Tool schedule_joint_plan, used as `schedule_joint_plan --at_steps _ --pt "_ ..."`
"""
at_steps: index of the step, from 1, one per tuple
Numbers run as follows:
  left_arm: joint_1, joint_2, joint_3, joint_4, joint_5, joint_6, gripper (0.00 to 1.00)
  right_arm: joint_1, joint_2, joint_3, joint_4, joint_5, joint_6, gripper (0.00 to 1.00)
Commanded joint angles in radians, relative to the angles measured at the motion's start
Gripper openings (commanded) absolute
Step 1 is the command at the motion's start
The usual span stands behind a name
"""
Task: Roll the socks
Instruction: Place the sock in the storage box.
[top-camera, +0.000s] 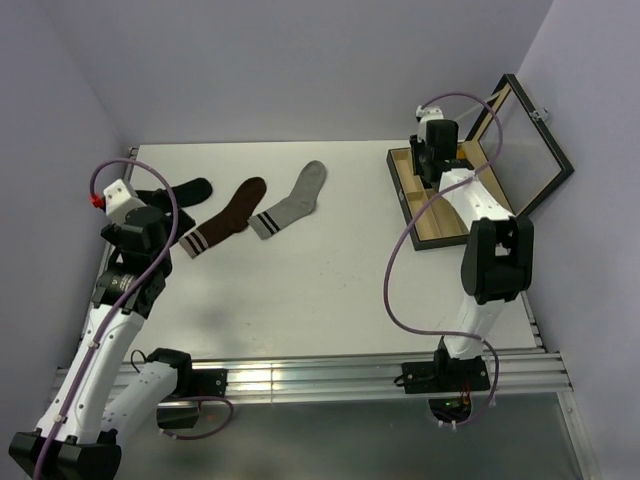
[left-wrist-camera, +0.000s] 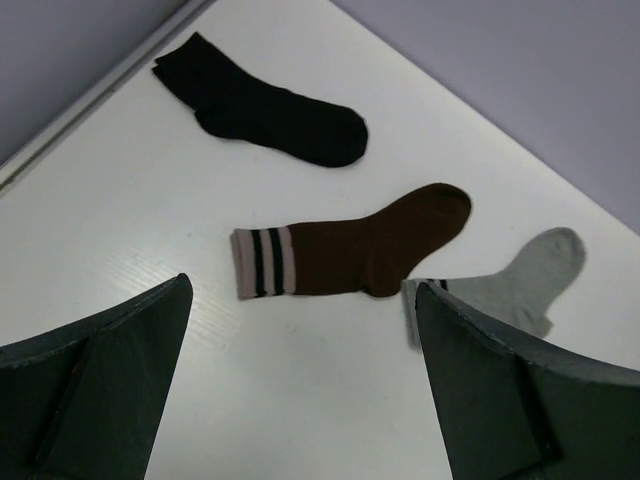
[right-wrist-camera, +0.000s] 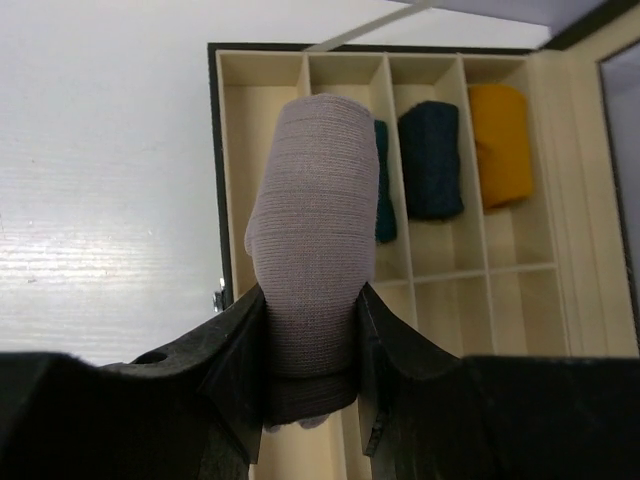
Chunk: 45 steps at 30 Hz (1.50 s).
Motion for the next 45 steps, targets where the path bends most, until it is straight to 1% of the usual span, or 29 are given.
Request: schedule_joint_plan --at_steps 1,3,5,8,14,18,23,26,27,28,30,34,40,45 --pt "-0.008 -0.014 -0.025 0.017 -0.130 0.035 0.99 -0.015 0.095 0.126 -0.038 -0.090 -0.070 0.00" --pt "-0.009 -0.026 -0.029 0.012 -0.185 0.030 0.99 -0.019 0.134 0.164 -0.052 -0.106 -0.085 0.00" --pt "-0.016 -0.037 -0.037 0.018 -0.210 0.027 1.00 -0.026 0.187 0.211 -0.062 -0.126 -0.081 0.00" --pt "-0.020 -0.055 -0.052 0.035 -0.221 0.022 1.00 -0.038 0.258 0.274 -0.082 -0.161 -0.087 0.00" --pt "-0.020 -0.104 -0.081 0.055 -0.247 0.008 1.00 -0.042 0.371 0.379 -0.144 -0.155 -0.090 0.00" --pt "-0.016 -0.126 -0.104 0.092 -0.233 0.016 0.99 -0.049 0.391 0.383 -0.174 -0.169 -0.082 0.00" --pt "-0.011 -0.115 -0.104 0.092 -0.230 0.015 0.99 -0.053 0.410 0.394 -0.209 -0.187 -0.076 0.00" --pt "-0.012 -0.117 -0.104 0.086 -0.236 0.010 0.99 -0.053 0.450 0.451 -0.276 -0.227 -0.074 0.00" --pt "-0.011 -0.117 -0.106 0.086 -0.236 0.008 0.99 -0.081 0.465 0.495 -0.299 -0.239 -0.073 0.00" --pt "-0.011 -0.118 -0.106 0.086 -0.236 0.008 0.99 -0.082 0.476 0.514 -0.339 -0.245 -0.059 0.00" --pt "-0.011 -0.118 -0.107 0.086 -0.237 0.005 0.99 -0.085 0.499 0.540 -0.361 -0.259 -0.045 0.00" --pt "-0.009 -0.117 -0.109 0.087 -0.234 0.007 0.99 -0.087 0.526 0.575 -0.384 -0.236 -0.008 0.00" --pt "-0.006 -0.111 -0.107 0.086 -0.224 0.004 0.99 -0.087 0.565 0.612 -0.401 -0.256 0.030 0.06" --pt "-0.002 -0.101 -0.109 0.089 -0.219 0.004 0.99 -0.088 0.594 0.620 -0.407 -0.262 0.061 0.15"
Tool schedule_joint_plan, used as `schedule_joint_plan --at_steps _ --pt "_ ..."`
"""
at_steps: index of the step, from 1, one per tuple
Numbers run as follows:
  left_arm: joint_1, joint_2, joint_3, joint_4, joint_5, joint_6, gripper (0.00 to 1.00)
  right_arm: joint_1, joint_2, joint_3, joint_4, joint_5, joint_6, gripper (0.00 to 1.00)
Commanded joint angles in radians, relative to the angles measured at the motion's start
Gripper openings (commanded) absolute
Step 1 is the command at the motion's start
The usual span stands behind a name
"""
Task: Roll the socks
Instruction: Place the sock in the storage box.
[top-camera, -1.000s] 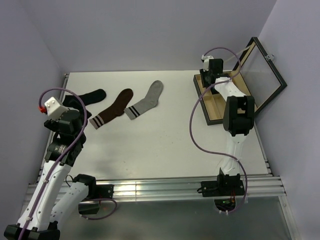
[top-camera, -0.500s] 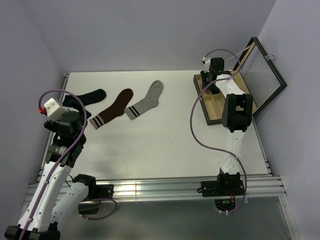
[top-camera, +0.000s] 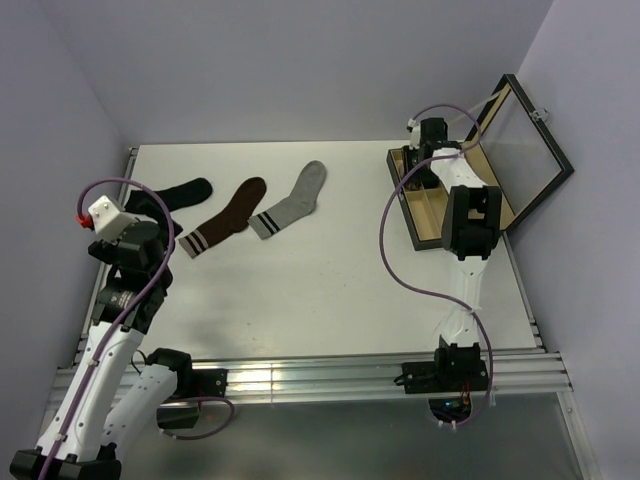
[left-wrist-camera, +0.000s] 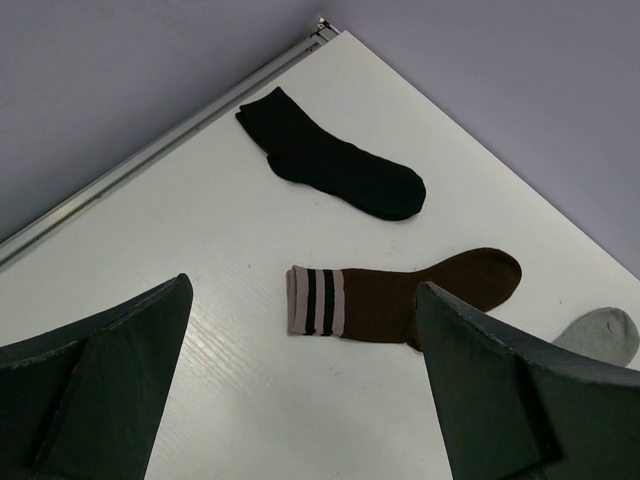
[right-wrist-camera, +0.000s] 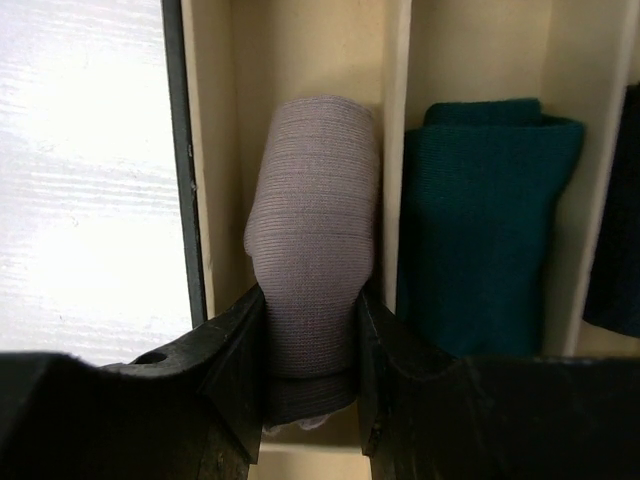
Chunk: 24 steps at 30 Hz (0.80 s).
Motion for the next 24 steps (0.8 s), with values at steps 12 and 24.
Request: schedule_joint_plan --at_steps 12,24 --pt "0.015 0.007 -0.007 0.043 0.015 -0.004 0.99 -0.008 -0.086 -0.108 0.089 -0.011 0.030 0.39" --pt "0.018 0.000 -0.010 0.043 0.025 -0.004 0.99 -0.010 -0.169 -0.165 0.132 -0.031 0.021 0.48"
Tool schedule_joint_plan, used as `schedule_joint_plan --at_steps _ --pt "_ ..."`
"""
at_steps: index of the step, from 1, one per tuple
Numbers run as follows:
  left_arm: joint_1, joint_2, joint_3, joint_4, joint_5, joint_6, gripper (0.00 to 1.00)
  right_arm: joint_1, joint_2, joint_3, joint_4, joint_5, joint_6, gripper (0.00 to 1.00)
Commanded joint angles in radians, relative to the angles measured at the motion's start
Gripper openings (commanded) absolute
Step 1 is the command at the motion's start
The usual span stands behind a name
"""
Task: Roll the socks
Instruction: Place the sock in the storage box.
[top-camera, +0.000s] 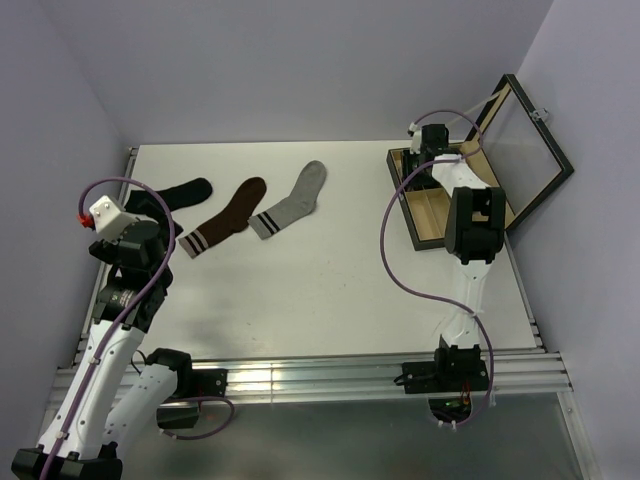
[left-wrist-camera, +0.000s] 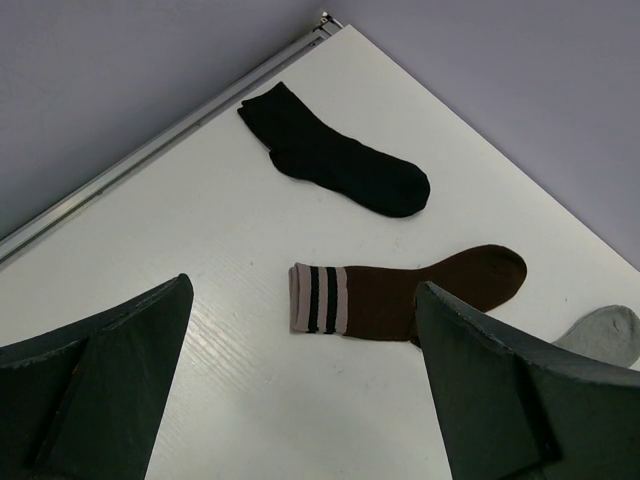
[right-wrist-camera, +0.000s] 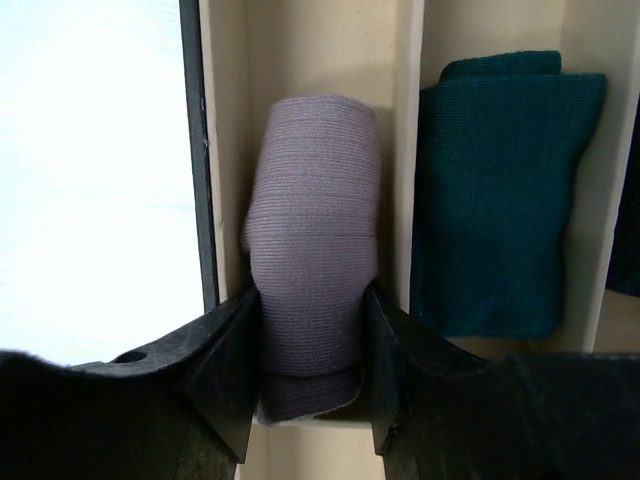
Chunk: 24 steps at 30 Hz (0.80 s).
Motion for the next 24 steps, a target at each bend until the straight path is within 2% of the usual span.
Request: schedule_joint_plan --at_steps 1,17,21,24 --pt "0.006 -0.013 -0.003 0.041 0.012 -0.004 0.99 -0.008 -0.101 -0.015 0.027 -0.011 -0.007 0.49" --pt "0.006 -0.017 -0.003 0.041 0.017 -0.004 0.99 -0.008 -0.173 -0.071 0.069 0.008 0.024 0.53" --pt "0.006 -0.019 -0.002 0.041 0.015 -0.005 0.99 -0.009 -0.145 -0.070 0.062 0.022 0.039 0.48" --pt "0.006 -0.020 -0.003 0.040 0.014 -0.005 0.99 -0.009 -0.133 -0.081 0.054 0.023 0.054 0.39"
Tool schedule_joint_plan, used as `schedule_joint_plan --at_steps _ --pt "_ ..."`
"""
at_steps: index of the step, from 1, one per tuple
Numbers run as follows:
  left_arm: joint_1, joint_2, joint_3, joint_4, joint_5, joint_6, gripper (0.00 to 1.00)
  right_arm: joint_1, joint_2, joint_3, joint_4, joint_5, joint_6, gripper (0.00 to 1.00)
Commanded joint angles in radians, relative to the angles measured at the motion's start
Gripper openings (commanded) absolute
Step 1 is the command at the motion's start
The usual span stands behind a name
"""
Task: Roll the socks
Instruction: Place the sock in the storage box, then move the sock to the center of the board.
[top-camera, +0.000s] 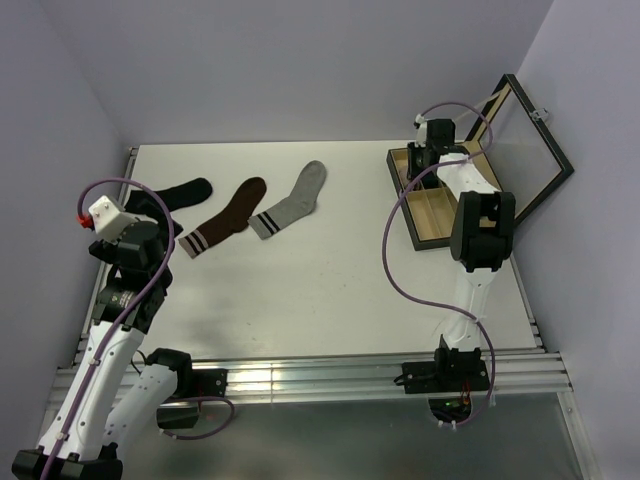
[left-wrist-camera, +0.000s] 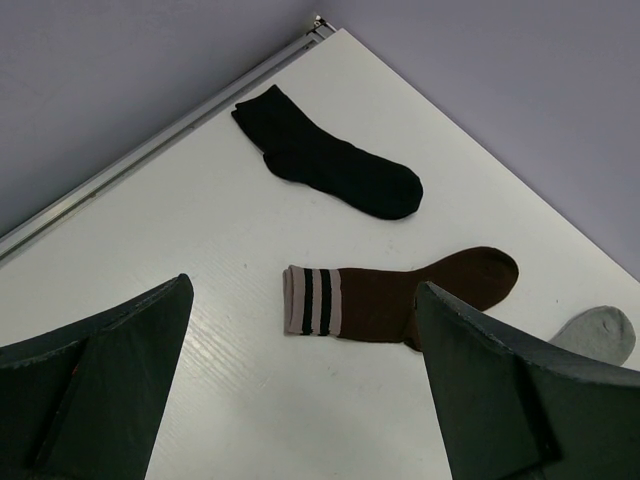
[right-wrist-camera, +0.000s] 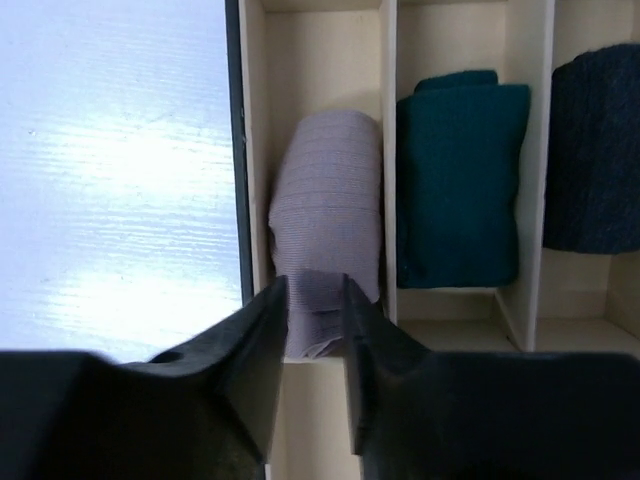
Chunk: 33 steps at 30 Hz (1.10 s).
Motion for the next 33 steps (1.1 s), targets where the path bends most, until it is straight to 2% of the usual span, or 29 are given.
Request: schedule_joint_plan --at_steps 1,4,11,15,19,21,25,26,33 --pt "0.004 -0.017 0.000 0.027 0.007 -0.005 0.99 -0.006 -0.008 -0.020 0.013 0.011 0.029 0.33" --pt "0.004 -0.015 0.000 0.028 0.012 -0.007 0.99 -0.006 -0.002 -0.042 0.013 0.007 0.041 0.25" --pt "0.004 -0.024 -0.005 0.034 0.024 -0.004 0.99 -0.008 0.005 -0.034 -0.035 0.028 0.063 0.25" --pt "0.004 -0.034 -0.011 0.044 0.048 -0.001 0.99 -0.005 -0.063 0.015 -0.069 0.007 0.060 0.30" --pt "0.004 -0.049 -0.018 0.062 0.088 0.005 0.99 0.018 -0.185 -0.002 -0.050 -0.030 0.075 0.43" --pt "0.004 -0.057 -0.023 0.070 0.104 0.007 0.99 0.067 -0.241 -0.022 -0.030 -0.036 0.088 0.46" --pt "0.004 -0.066 -0.028 0.067 0.122 0.007 1.00 0.199 -0.274 -0.077 0.005 -0.009 0.135 0.47" --pt "0.004 -0.069 -0.029 0.067 0.125 0.007 1.00 0.263 -0.269 -0.082 0.028 -0.001 0.169 0.47" --pt "0.003 -0.067 -0.029 0.064 0.157 0.001 0.99 0.518 -0.116 -0.024 0.144 -0.007 0.279 0.47"
